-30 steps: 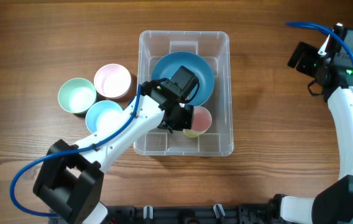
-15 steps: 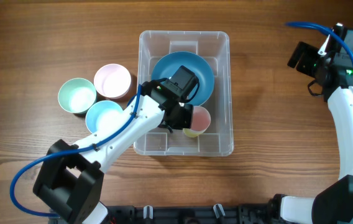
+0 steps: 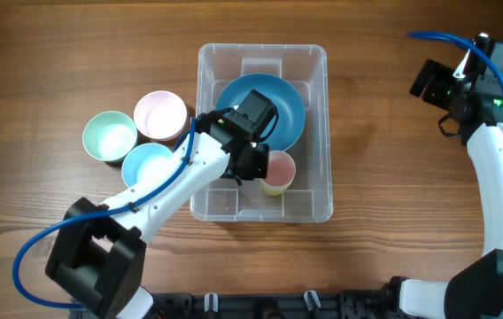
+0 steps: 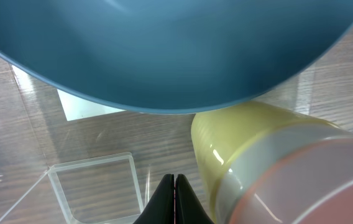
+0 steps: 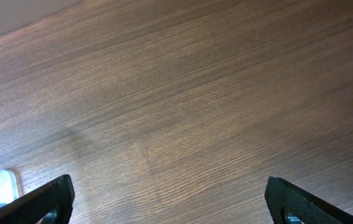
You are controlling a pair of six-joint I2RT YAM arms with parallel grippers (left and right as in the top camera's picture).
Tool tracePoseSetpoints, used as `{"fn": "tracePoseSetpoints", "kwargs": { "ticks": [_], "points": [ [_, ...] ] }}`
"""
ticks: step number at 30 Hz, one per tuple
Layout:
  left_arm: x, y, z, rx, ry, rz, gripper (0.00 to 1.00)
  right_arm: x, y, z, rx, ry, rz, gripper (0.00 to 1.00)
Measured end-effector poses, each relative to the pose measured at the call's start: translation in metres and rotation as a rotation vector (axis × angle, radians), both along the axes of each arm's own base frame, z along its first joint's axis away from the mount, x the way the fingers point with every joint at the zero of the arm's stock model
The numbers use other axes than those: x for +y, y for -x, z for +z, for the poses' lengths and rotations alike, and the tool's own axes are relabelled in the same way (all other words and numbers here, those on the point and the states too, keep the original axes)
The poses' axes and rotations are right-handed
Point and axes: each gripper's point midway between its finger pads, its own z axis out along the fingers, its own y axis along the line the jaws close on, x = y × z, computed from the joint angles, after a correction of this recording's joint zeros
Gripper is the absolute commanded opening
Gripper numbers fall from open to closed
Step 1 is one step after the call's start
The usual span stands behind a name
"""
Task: Pack container
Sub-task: 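Lower the pink cup onto the pale cup stack and open the left gripper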
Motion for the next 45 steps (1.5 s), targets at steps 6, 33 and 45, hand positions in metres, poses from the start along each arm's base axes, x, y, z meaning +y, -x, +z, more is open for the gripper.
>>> {"fn": "tracePoseSetpoints", "kwargs": {
  "ticks": [6,33,45],
  "points": [
    [0.003,0.006,-0.015,0.047,-0.041,-0.005,0.04,0.000,0.000,0.000,0.000,0.000,0.000,1.00],
    [-0.008,0.007,-0.026,0.103,0.003,0.127,0.04,0.000,0.000,0.000,0.000,0.000,0.000,1.00],
    [-0.018,0.004,-0.024,0.112,0.055,0.170,0.04,0.000,0.000,0.000,0.000,0.000,0.000,1.00]
  ]
}}
